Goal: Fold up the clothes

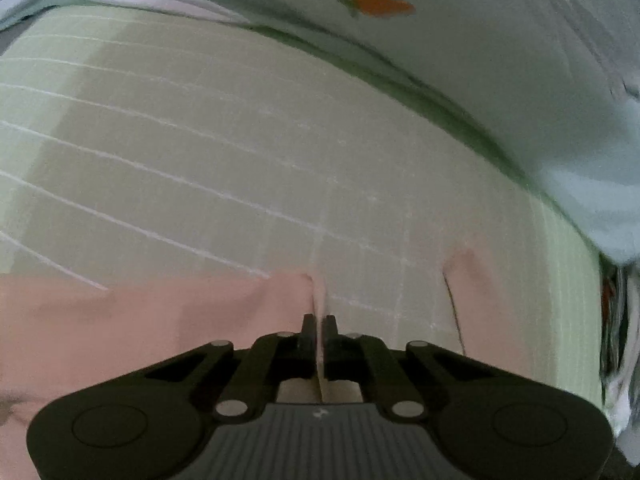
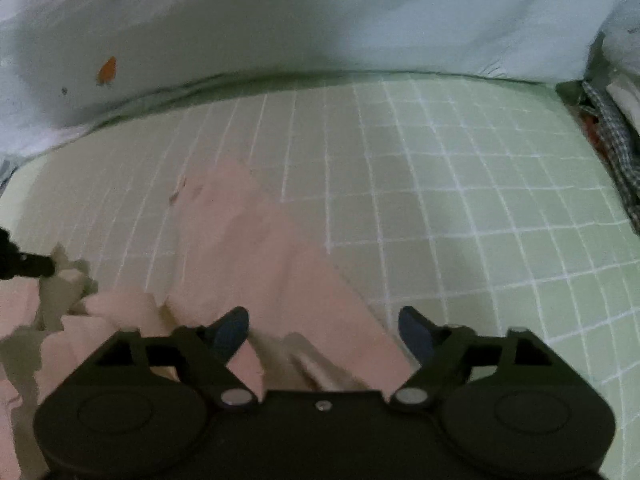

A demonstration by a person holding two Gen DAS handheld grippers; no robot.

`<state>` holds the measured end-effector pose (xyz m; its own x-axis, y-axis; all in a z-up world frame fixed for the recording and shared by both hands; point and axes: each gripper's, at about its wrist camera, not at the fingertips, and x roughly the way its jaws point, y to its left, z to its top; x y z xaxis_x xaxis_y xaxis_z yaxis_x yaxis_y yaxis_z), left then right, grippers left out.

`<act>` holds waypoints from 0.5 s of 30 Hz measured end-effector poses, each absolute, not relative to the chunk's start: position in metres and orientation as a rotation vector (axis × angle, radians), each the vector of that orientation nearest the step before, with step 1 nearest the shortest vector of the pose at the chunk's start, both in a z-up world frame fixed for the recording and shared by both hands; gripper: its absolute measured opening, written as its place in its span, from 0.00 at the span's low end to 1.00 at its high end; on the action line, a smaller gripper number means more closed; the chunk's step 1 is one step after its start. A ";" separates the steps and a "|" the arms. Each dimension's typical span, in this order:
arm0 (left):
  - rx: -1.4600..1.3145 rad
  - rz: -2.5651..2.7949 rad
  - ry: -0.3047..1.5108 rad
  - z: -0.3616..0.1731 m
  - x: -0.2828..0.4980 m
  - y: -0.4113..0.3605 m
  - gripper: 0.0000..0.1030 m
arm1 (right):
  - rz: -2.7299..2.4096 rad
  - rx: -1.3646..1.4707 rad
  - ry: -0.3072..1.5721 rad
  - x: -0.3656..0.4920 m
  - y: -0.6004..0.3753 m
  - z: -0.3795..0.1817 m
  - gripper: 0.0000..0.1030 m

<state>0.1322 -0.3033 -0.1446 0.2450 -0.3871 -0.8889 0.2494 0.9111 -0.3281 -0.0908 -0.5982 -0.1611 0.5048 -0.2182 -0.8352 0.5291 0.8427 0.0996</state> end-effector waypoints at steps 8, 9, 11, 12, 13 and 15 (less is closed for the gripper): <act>-0.273 -0.183 1.058 -0.113 0.152 -0.214 0.03 | -0.432 0.403 1.001 -0.075 -0.600 -0.182 0.74; -0.289 -0.147 1.045 -0.111 0.154 -0.201 0.03 | -0.427 0.405 0.992 -0.072 -0.597 -0.182 0.69; -0.286 -0.088 1.017 -0.106 0.154 -0.180 0.03 | -0.381 0.389 0.981 -0.067 -0.591 -0.181 0.48; -0.281 -0.064 1.007 -0.104 0.154 -0.173 0.03 | -0.362 0.389 0.972 -0.065 -0.588 -0.181 0.33; -0.283 -0.046 0.999 -0.102 0.155 -0.166 0.03 | -0.370 0.382 0.956 -0.066 -0.587 -0.179 0.24; -0.294 -0.010 0.979 -0.097 0.154 -0.152 0.03 | -0.384 0.368 0.926 -0.067 -0.583 -0.176 0.03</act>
<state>0.1538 -0.1521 -0.0969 0.5610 -0.1401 -0.8159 -0.1234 0.9604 -0.2497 -0.0674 -0.5831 -0.1755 0.5439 -0.1603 -0.8237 0.4699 0.8714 0.1408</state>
